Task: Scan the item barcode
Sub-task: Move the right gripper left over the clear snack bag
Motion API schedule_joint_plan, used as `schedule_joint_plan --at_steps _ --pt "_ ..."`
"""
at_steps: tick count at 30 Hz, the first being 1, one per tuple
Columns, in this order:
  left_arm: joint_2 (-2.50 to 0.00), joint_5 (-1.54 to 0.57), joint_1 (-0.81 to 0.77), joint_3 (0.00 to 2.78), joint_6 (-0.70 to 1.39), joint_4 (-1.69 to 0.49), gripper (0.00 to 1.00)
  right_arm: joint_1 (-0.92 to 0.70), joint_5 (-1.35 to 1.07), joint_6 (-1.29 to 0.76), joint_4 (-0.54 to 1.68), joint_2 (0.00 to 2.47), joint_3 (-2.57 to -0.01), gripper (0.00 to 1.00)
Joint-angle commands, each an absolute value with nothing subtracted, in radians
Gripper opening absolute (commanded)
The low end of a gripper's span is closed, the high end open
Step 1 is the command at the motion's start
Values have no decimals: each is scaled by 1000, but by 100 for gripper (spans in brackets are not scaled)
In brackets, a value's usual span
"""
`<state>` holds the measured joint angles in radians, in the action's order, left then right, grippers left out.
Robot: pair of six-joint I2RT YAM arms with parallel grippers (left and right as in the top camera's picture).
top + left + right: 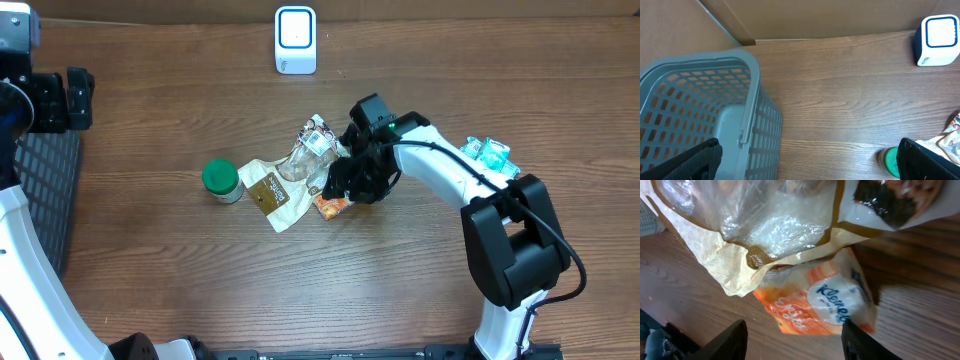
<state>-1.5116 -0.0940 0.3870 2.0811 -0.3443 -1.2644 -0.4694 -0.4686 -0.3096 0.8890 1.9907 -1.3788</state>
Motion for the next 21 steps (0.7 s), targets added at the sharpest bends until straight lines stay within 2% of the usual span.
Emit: schedule_joint_plan --at_steps 1,7,15,21 --pt "-1511 -97 392 2084 -359 -1262 100 -485 -503 -328 845 1994 -1350 58" --pt "-1511 -97 392 2084 -359 -1262 100 -490 -488 -364 804 2000 -1347 57" --pt "-1511 -97 392 2084 -359 -1262 100 -440 -406 -366 820 2000 -1350 48" --pt "-1511 -97 392 2084 -359 -1263 100 -425 -299 -325 866 1997 -1422 47"
